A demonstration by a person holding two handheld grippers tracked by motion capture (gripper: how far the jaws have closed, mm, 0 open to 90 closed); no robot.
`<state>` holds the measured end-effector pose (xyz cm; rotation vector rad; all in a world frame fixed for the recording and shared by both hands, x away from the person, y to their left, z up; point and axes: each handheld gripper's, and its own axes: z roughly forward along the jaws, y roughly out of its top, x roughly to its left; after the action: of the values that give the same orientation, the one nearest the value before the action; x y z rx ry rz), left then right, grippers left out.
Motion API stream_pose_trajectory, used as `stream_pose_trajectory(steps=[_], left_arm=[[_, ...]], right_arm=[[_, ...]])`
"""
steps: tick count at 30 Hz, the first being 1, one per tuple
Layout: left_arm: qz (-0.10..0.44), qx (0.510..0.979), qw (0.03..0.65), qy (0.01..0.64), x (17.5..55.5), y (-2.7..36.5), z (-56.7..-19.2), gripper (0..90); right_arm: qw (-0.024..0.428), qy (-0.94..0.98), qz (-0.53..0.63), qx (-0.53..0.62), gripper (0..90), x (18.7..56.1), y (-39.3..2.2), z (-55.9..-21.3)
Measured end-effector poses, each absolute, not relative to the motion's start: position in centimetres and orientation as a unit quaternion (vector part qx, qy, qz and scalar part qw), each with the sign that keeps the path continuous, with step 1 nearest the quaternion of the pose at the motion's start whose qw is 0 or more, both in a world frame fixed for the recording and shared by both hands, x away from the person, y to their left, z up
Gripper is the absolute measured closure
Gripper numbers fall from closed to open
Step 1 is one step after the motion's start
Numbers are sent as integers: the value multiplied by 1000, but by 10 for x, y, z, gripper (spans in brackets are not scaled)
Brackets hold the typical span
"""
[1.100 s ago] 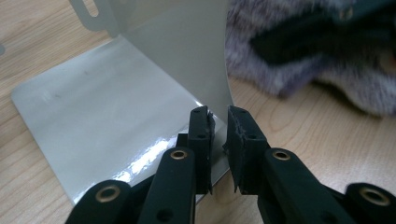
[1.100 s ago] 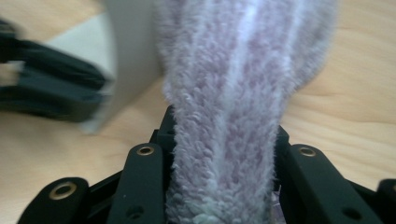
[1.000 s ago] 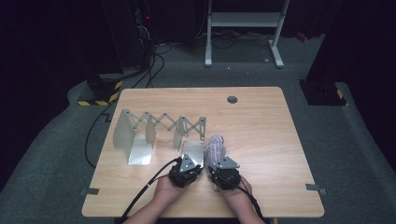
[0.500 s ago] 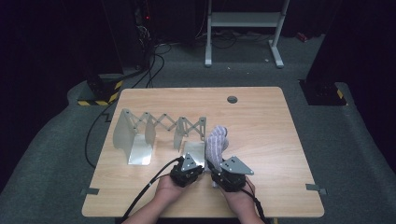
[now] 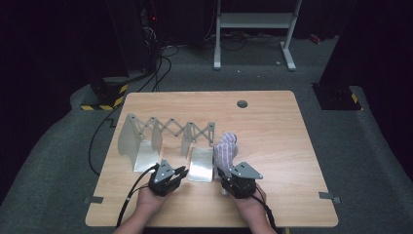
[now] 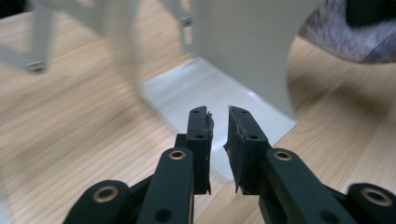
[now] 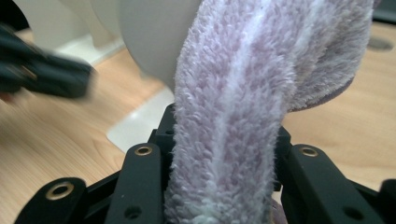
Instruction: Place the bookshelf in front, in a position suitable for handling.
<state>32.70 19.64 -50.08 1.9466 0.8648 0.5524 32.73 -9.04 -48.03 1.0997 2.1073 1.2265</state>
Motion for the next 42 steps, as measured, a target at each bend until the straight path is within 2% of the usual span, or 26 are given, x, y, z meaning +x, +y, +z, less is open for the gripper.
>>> stream_pose_trajectory(steps=[6, 17, 25, 36, 42], left_arm=[[228, 775, 453, 377, 329, 220, -510, 701], [221, 778, 448, 381, 332, 217, -516, 599], [220, 779, 446, 382, 334, 218, -518, 596], [222, 779, 444, 384, 333, 220, -518, 600], [223, 776, 444, 388, 332, 223, -519, 605]], right_arm=[[201, 787, 404, 421, 617, 338, -85, -504], [189, 799, 376, 430, 611, 342, -82, -519], [206, 777, 421, 420, 609, 333, -86, -493], [255, 727, 507, 386, 602, 305, -91, -433], [248, 738, 495, 386, 599, 307, -85, -442]])
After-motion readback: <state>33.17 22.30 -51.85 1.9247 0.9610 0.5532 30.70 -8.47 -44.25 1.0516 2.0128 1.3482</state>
